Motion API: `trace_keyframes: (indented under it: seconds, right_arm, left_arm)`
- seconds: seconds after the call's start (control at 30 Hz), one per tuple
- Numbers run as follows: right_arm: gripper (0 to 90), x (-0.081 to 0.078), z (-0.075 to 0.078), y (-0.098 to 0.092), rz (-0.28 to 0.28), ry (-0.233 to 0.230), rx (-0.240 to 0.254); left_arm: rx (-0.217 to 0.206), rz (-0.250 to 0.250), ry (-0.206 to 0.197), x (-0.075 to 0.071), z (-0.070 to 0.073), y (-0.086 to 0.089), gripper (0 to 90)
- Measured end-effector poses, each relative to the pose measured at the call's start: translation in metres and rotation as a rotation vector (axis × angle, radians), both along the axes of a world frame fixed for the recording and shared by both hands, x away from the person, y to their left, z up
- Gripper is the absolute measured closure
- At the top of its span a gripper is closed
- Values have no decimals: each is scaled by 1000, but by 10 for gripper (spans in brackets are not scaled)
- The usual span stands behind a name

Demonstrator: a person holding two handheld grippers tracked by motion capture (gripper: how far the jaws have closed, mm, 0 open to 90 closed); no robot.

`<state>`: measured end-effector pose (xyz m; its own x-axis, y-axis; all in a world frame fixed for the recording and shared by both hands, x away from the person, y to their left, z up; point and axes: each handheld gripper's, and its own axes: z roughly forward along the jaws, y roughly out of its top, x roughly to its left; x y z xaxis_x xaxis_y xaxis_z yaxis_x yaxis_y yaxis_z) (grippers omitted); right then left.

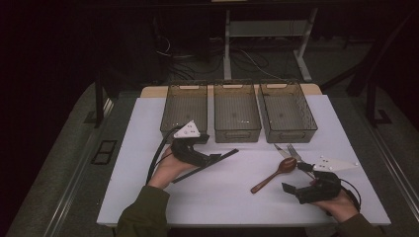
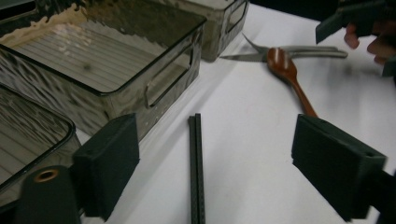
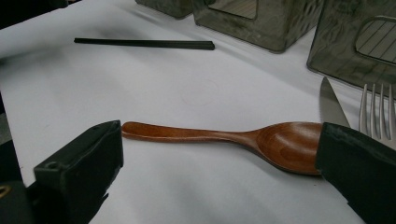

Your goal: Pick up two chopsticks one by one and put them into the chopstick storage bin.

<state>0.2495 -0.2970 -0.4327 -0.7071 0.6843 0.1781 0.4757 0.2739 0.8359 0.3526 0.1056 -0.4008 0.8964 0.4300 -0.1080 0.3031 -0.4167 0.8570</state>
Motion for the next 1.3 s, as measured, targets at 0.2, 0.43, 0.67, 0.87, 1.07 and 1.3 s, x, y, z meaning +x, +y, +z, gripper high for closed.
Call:
trace_keyframes:
  seconds: [0.2, 0.43, 0.67, 0.87, 1.07, 1.3]
  right_arm:
    - [15, 0, 0, 1, 1, 2, -1]
    - [16, 0, 0, 1, 3, 2, -2]
    - [16, 0, 0, 1, 3, 3, -2]
    - [16, -1, 0, 1, 3, 3, -5]
    - [16, 0, 0, 1, 5, 2, -5]
    - [15, 0, 0, 1, 4, 2, -5]
  left_arm:
    - [70, -6, 21, 3, -7, 1, 352]
    - [128, -18, 49, 6, -15, -1, 523]
    - [188, -32, 70, 7, -23, -3, 654]
    - [206, -42, 91, 7, -27, -5, 727]
    - [238, -36, 105, 8, -30, -7, 773]
    - [262, -38, 119, 10, -34, -6, 800]
